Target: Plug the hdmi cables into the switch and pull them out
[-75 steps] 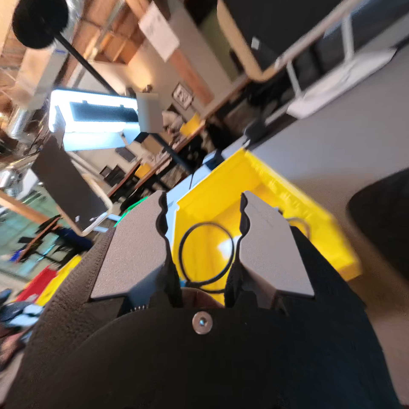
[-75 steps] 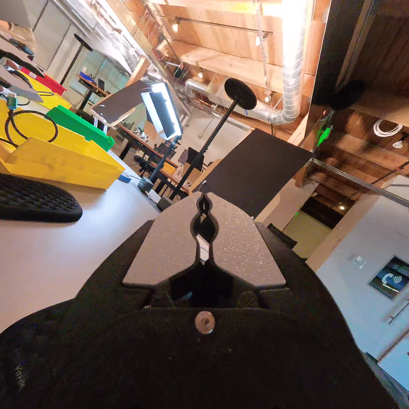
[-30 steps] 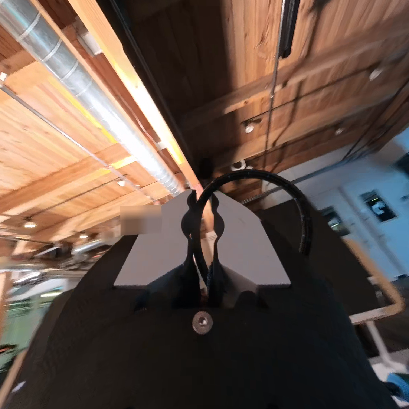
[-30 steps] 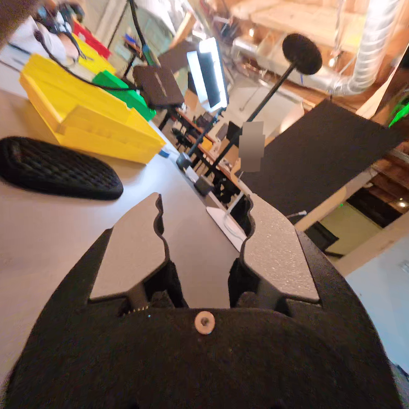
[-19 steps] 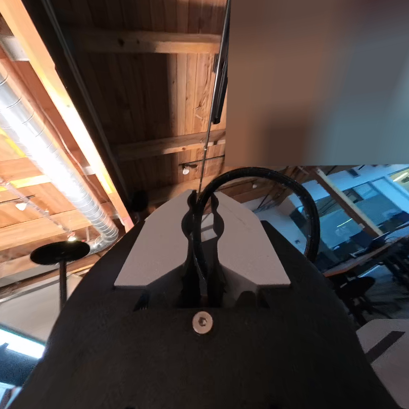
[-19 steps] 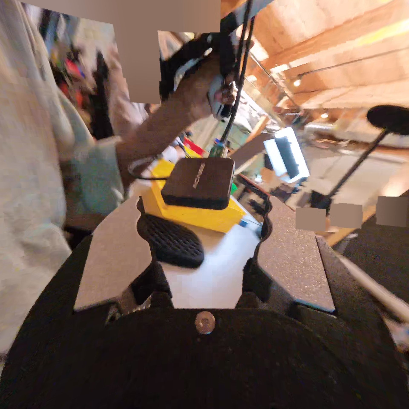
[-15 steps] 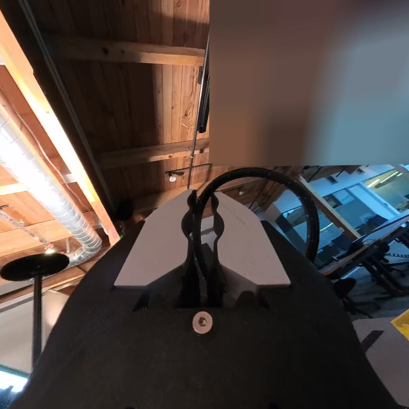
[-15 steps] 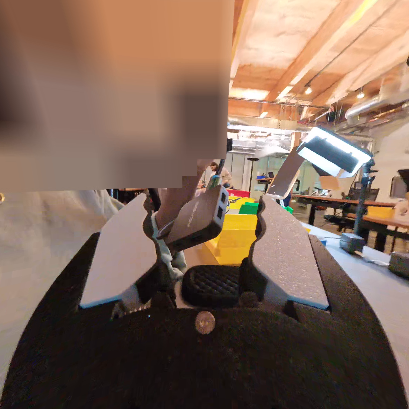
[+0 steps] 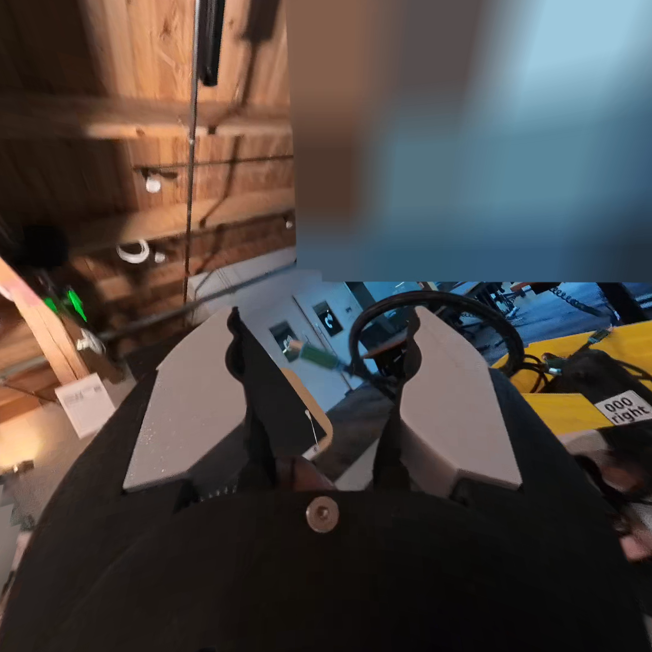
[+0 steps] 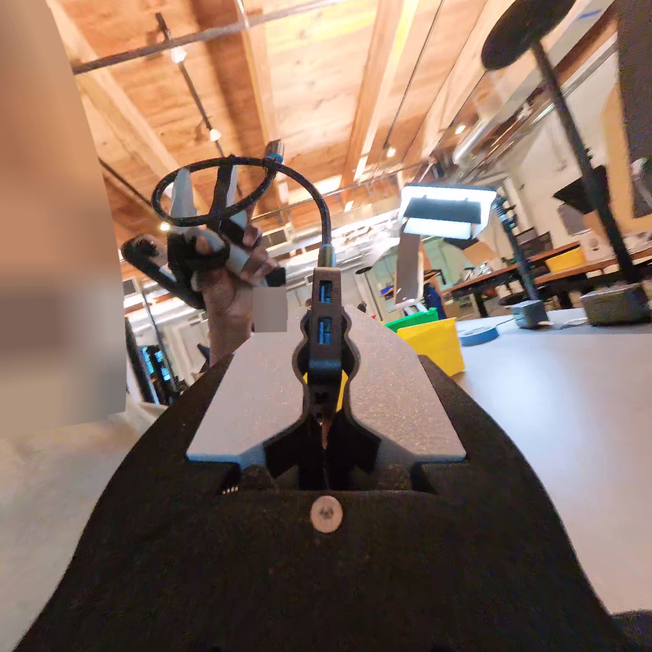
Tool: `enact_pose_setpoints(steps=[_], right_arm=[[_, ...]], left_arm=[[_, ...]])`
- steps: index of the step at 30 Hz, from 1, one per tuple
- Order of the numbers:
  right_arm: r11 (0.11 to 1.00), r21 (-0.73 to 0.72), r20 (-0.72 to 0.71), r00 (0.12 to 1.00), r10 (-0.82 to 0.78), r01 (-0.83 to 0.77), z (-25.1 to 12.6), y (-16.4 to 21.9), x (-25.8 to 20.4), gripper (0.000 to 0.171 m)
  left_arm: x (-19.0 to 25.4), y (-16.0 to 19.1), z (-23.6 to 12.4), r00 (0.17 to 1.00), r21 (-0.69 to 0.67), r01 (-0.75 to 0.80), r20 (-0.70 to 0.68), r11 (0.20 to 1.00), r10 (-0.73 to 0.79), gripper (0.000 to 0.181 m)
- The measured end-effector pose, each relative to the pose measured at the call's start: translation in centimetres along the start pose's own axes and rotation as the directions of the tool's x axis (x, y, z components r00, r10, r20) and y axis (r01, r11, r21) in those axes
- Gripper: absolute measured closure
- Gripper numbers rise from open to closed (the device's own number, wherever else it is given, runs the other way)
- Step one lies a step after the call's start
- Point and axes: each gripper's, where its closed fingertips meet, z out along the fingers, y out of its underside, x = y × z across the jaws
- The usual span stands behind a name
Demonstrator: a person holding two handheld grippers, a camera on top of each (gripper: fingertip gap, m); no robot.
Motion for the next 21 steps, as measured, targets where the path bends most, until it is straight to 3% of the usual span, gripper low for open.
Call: enact_pose_setpoints(steps=[4, 7, 10, 13, 15, 19, 21], right_arm=[[0.977, 0.211, -0.074, 0.997, 0.008, 0.008, -1.9, -3.4, 1.1, 0.158], [0.913, 0.396, -0.009, 0.994, 0.105, -0.093, -3.5, -5.6, 1.3, 0.157], [0.87, 0.48, 0.028, 0.993, 0.114, -0.114, -4.0, -6.4, 0.9, 0.157], [0.881, 0.465, 0.029, 0.997, 0.078, -0.082, -3.2, -6.0, 0.1, 0.157], [0.897, 0.434, 0.039, 0.997, 0.067, -0.077, -2.2, -5.3, -0.6, 0.157], [0.91, 0.388, 0.117, 0.987, 0.11, -0.148, -0.3, -3.4, -1.9, 0.157], [0.919, 0.354, 0.138, 0.982, 0.129, -0.171, 0.5, -2.3, -2.3, 0.157]], left_arm=[[-0.4, 0.8, -3.5, 0.955, 0.131, 0.23, 0.158, 0.964, -0.25, 0.102], [2.7, 5.1, -4.5, 0.858, 0.095, 0.487, 0.134, 0.868, -0.496, 0.107], [7.3, 10.4, -3.4, 0.64, 0.023, 0.766, 0.072, 0.643, -0.765, 0.107], [13.8, 13.3, -1.1, 0.441, -0.182, 0.878, -0.057, 0.444, -0.896, 0.1], [16.7, 13.5, -0.6, 0.396, -0.253, 0.874, -0.122, 0.414, -0.91, 0.102], [17.2, 13.2, -0.5, 0.44, -0.204, 0.863, -0.144, 0.462, -0.886, 0.123], [16.7, 12.7, -0.9, 0.416, -0.173, 0.88, -0.172, 0.443, -0.893, 0.14]])
